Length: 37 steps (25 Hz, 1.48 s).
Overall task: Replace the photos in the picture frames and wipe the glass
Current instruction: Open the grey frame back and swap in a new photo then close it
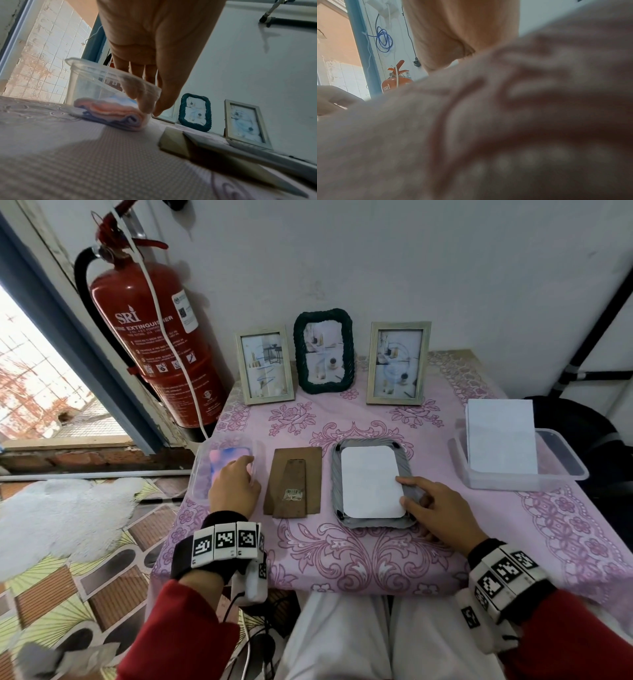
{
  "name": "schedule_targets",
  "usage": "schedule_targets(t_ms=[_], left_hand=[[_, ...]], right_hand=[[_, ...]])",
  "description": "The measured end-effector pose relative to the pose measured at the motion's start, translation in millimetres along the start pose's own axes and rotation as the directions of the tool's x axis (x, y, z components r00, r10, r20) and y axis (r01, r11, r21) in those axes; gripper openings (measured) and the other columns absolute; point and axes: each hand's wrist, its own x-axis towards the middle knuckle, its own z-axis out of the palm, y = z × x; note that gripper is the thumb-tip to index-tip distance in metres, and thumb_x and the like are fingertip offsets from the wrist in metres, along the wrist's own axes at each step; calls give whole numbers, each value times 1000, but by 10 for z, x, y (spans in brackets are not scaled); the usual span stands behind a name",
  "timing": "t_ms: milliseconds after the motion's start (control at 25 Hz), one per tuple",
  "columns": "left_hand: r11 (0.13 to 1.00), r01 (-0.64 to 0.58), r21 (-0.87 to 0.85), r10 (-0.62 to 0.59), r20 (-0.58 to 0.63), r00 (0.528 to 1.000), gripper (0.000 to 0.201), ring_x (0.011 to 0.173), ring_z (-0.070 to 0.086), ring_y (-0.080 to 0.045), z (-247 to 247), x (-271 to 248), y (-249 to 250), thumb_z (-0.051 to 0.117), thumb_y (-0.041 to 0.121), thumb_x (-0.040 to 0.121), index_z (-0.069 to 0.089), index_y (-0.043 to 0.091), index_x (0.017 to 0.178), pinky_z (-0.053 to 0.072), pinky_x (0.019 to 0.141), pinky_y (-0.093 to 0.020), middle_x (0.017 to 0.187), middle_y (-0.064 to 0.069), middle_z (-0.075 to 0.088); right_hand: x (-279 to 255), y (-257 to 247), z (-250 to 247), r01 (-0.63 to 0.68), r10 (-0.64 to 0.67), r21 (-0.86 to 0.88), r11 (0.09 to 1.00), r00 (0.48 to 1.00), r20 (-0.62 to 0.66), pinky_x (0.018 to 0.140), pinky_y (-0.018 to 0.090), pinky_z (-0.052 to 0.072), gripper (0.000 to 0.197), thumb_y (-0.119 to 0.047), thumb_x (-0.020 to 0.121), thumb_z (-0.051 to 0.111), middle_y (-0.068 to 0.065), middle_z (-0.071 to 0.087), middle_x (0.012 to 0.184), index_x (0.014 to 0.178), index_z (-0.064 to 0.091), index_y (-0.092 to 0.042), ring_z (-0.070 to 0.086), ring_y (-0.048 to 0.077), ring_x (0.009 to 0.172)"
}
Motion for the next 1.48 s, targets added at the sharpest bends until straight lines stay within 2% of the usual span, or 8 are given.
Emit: schedule_targets(t_ms=[160, 280, 400, 480, 640, 800, 1320, 1480], left_hand=[[1000, 7, -17, -7, -4, 1000, 47, 108, 56, -32, -2, -58, -19, 53, 8, 83, 51, 19, 129, 46, 92, -44, 113, -13, 64], [1000, 11, 21, -11, 3, 1000, 46, 111, 54, -32, -20, -87, -33, 55, 12, 84, 50, 18, 129, 41, 98, -44, 116, -13, 62], [992, -63, 106, 79, -155, 985, 46, 115, 46, -33, -7, -154, 94, 62, 24, 83, 51, 14, 127, 34, 98, -42, 120, -13, 54], [986, -169, 14, 168, -227, 959, 38, 109, 47, -29, 56, -204, 306, 62, 27, 83, 58, 12, 118, 37, 92, -39, 113, -11, 54], [931, -262, -256, 260, -44, 965, 17, 88, 56, -27, 343, -303, 754, 62, 19, 84, 65, 4, 92, 46, 80, -35, 92, -11, 61], [945, -143, -294, 206, 197, 958, 32, 95, 59, -28, 612, -362, 986, 63, 23, 85, 61, 2, 108, 49, 88, -39, 97, -16, 64], [864, 145, -481, -37, 228, 973, 19, 85, 64, -25, 645, -224, 968, 74, 9, 76, 68, -3, 89, 51, 79, -30, 91, -18, 69], [789, 232, -569, -99, 255, 962, 22, 90, 62, -27, 627, -200, 952, 74, 5, 75, 67, -5, 93, 49, 86, -32, 95, -21, 67]], right_hand=[[6, 16, 12, 1, -1, -5, 1000, 1000, -7, 64, 30, 46, 34, -31, 85, 62, 8, 56, 77, 118, 59, -39, 56, 18, 66], [10, 17, 10, -3, 3, 2, 1000, 1000, -4, 66, 31, 47, 34, -31, 85, 62, 9, 56, 78, 118, 58, -40, 55, 19, 67], [5, 15, 10, -3, 3, 0, 1000, 1000, 6, 68, 34, 49, 34, -31, 86, 62, 12, 57, 79, 119, 59, -39, 56, 21, 67], [3, 18, 8, -5, 5, 1, 1000, 1000, 3, 67, 33, 48, 34, -31, 86, 62, 13, 57, 80, 119, 59, -38, 56, 22, 68], [7, 20, 11, -3, 3, -12, 1000, 1000, 5, 61, 27, 38, 35, -31, 86, 61, 11, 57, 79, 120, 58, -38, 53, 19, 70], [13, 32, 12, -2, 2, -13, 1000, 1000, 11, 59, 24, 34, 36, -32, 86, 61, 8, 55, 78, 122, 57, -38, 51, 16, 69], [13, 30, 26, 2, -2, -39, 999, 1000, 11, 62, 23, 33, 38, -35, 87, 59, 4, 50, 79, 125, 54, -39, 50, 16, 71], [1, 31, 40, 0, 0, -52, 999, 1000, -8, 59, 21, 33, 40, -40, 86, 60, 1, 47, 79, 125, 53, -40, 49, 13, 69]])
